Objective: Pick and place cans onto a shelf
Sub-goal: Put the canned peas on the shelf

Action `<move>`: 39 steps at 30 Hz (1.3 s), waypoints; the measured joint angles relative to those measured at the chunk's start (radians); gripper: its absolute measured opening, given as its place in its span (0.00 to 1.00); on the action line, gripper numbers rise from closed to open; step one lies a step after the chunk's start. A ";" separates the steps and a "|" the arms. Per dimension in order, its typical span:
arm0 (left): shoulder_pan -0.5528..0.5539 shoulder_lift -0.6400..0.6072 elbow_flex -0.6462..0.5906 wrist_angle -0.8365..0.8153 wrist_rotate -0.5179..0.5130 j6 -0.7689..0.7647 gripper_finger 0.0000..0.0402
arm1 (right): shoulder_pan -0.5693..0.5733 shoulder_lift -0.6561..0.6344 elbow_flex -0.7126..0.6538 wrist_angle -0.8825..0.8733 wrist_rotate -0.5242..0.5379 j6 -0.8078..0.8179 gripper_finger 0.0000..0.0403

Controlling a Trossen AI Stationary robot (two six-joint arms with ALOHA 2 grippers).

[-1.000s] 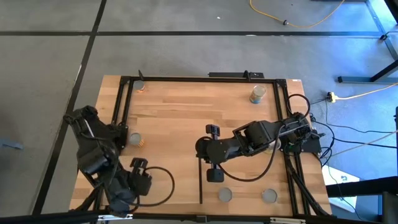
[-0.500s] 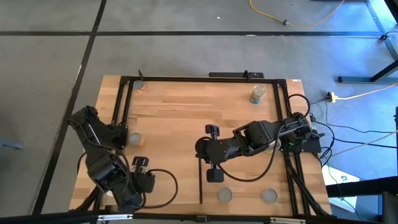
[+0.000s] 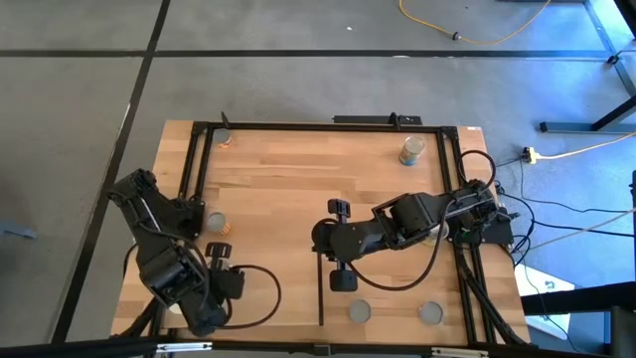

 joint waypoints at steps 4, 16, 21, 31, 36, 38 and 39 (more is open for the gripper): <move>0.000 0.000 0.000 -0.030 0.000 -0.018 0.00 | 0.000 0.000 0.000 0.000 0.000 0.001 0.00; 0.000 -0.001 0.028 -0.037 -0.003 -0.041 0.00 | 0.000 0.000 0.000 0.000 -0.001 0.002 0.00; 0.016 -0.001 0.094 -0.042 -0.083 -0.041 0.00 | 0.000 0.000 0.000 0.000 -0.001 0.002 0.00; 0.108 -0.002 0.104 -0.052 -0.128 0.010 0.00 | 0.000 0.000 0.000 0.000 -0.001 0.000 0.00; 0.139 -0.002 0.104 -0.052 -0.119 0.033 0.00 | 0.000 0.000 0.000 0.000 -0.001 0.000 0.00; 0.138 -0.002 0.101 -0.051 -0.100 0.036 0.00 | 0.000 0.000 0.000 0.000 -0.001 -0.001 0.00; 0.137 -0.002 0.096 -0.051 -0.098 0.036 0.00 | 0.000 0.000 0.000 0.000 -0.001 -0.001 0.00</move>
